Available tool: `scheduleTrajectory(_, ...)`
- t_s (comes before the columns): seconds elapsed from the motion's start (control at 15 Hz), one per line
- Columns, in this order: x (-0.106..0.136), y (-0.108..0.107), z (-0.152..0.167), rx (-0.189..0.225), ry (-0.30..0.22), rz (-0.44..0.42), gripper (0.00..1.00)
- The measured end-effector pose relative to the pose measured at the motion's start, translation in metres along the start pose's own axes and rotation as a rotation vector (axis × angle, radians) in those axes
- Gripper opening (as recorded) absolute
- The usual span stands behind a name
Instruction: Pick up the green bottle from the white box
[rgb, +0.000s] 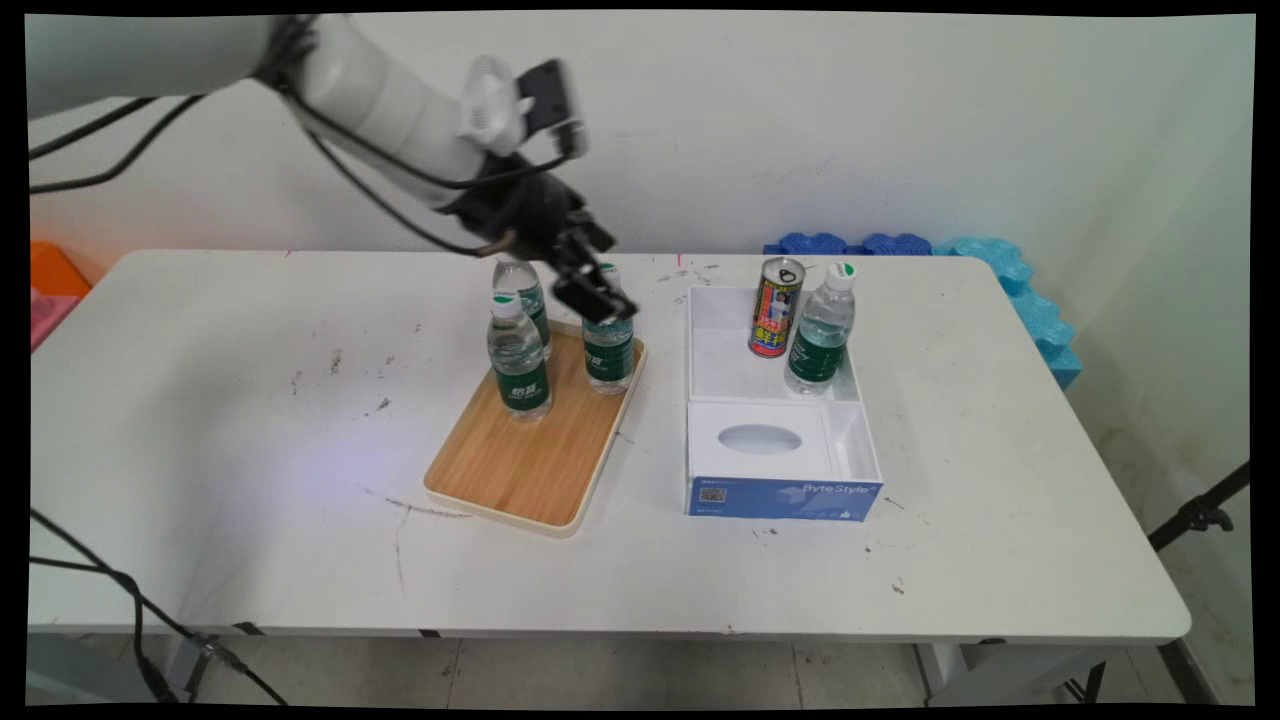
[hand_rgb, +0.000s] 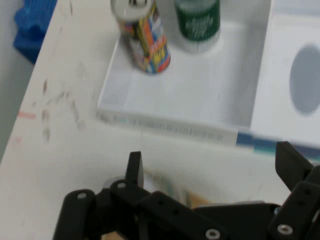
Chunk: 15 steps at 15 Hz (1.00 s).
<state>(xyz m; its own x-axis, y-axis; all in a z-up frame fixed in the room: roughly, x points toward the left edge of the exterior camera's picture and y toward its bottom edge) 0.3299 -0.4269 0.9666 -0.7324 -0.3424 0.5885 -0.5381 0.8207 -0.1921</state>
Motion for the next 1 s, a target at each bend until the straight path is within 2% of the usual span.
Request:
scheduleTrajectory(0.53,0.085,0.021,0.087,0.01,0.015,-0.021,1.0)
scheduleTrajectory(1.0,0.129,0.029,0.165,0.018,-0.004,-0.032,1.0)
